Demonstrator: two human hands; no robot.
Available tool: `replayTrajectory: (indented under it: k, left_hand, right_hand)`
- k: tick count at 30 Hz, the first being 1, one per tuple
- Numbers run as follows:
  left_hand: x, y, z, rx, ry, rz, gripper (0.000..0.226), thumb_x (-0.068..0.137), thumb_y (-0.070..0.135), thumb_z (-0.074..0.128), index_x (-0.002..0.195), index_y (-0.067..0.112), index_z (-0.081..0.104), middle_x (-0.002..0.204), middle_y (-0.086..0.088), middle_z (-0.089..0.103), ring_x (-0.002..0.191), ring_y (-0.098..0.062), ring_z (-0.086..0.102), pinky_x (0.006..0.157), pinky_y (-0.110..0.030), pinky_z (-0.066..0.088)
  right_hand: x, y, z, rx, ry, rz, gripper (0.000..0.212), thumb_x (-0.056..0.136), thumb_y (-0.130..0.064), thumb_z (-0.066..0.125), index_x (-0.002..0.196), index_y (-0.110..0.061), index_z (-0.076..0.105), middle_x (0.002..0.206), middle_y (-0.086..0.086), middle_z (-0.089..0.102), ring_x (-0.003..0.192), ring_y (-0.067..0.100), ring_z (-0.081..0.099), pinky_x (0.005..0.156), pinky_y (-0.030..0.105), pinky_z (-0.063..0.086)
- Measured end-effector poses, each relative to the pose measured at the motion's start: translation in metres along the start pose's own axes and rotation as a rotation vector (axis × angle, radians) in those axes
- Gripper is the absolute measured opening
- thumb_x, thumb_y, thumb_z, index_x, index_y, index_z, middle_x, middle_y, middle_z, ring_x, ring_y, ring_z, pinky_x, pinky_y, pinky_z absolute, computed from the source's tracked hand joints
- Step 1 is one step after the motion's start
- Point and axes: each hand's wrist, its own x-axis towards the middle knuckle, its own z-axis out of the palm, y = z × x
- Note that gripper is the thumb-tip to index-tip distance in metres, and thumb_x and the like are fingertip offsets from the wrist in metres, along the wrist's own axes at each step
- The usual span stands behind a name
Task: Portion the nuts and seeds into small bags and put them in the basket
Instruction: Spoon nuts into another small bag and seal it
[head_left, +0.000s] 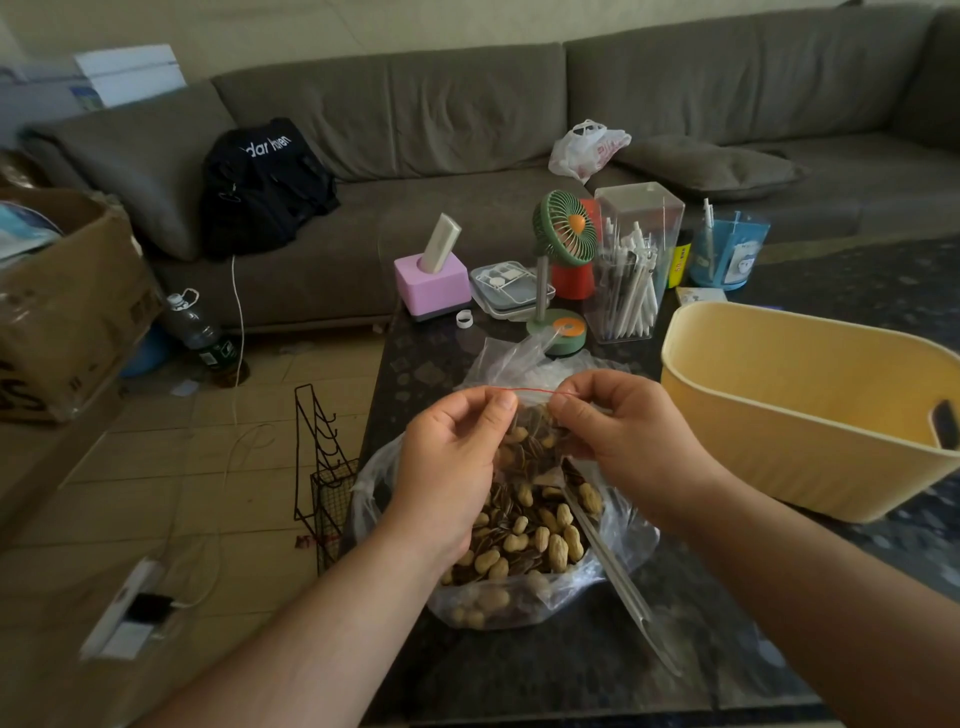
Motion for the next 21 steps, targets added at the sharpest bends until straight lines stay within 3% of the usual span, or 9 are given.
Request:
replayTrajectory:
  k: [6,10,17,21]
  left_hand:
    - [0.0011,0.0007,-0.0040,0.029,-0.053,0.050,0.011,0.100,0.022,0.071,0.106,0.024,0.080,0.105,-0.005,0.081,0.105,-0.023,0.077,0.098,-0.051,0.062]
    - [0.0018,-0.0004,-0.0054,0.053,-0.060,0.070,0.011,0.098,0.022,0.073,0.103,0.028,0.081,0.102,-0.004,0.081,0.100,-0.021,0.077,0.091,-0.043,0.063]
    - [-0.0005,0.0005,-0.0049,0.114,-0.086,0.080,0.010,0.102,0.022,0.069,0.106,0.024,0.078,0.096,0.003,0.080,0.093,-0.010,0.075,0.083,-0.026,0.061]
    - [0.0000,-0.0004,-0.0040,0.131,-0.086,0.085,0.011,0.104,0.022,0.067,0.105,0.027,0.077,0.099,0.001,0.080,0.098,-0.014,0.076,0.084,-0.029,0.062]
  right_hand:
    - [-0.0011,-0.0016,-0.0024,0.041,-0.024,0.001,0.013,0.100,-0.016,0.069,0.093,-0.006,0.073,0.075,0.012,0.068,0.067,0.022,0.060,0.066,0.035,0.053]
    - [-0.0030,-0.0039,-0.0043,0.034,-0.049,-0.013,0.011,0.098,-0.017,0.070,0.095,-0.007,0.073,0.078,0.012,0.071,0.066,0.017,0.063,0.064,0.028,0.057]
    - [-0.0033,-0.0045,-0.0032,-0.045,-0.069,-0.085,0.008,0.097,-0.018,0.073,0.090,-0.014,0.074,0.081,0.013,0.073,0.074,0.022,0.067,0.079,0.052,0.061]
    - [-0.0035,-0.0036,-0.0014,-0.092,-0.074,-0.123,0.009,0.097,-0.021,0.071,0.090,-0.017,0.073,0.084,0.016,0.072,0.077,0.029,0.068,0.080,0.057,0.059]
